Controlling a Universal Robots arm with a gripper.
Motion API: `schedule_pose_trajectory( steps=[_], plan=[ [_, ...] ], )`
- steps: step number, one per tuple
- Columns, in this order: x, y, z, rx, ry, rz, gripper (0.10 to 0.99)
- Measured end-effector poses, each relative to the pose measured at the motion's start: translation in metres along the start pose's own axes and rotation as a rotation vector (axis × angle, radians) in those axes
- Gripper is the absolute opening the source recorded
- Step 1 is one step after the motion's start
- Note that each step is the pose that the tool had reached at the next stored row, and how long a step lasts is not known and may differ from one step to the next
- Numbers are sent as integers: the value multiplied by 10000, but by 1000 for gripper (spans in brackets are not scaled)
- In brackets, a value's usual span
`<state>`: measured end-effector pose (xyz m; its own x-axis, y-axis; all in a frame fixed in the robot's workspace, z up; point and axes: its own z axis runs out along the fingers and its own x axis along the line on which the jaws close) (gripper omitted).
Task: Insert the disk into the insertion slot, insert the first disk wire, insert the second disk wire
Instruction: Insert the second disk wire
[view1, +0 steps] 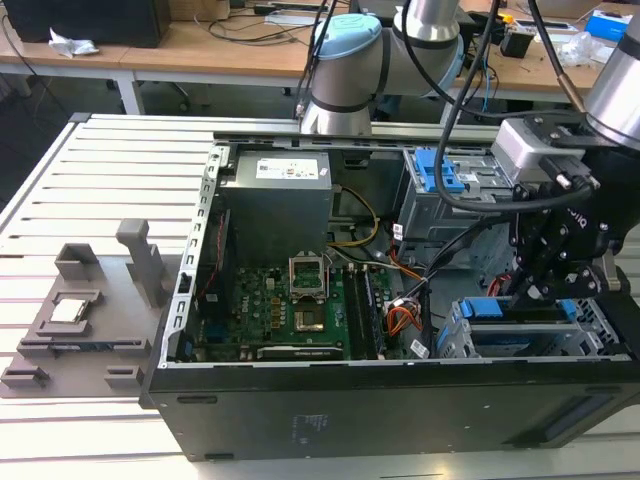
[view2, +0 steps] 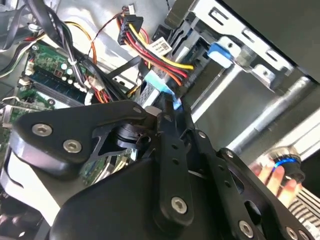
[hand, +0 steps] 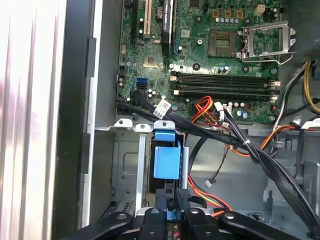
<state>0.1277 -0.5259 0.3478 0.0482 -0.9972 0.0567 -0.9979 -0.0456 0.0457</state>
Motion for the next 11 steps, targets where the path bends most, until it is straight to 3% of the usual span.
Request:
schedule_pose_trajectory(
  steps=[5,7,8,11],
  plan=[
    [-40,6,-150,3,6,0,208],
    [-58,9,-209,6,17,1,106],
    [-60,11,-241,8,25,2,106],
    [-60,11,-247,9,21,2,106]
  ],
)
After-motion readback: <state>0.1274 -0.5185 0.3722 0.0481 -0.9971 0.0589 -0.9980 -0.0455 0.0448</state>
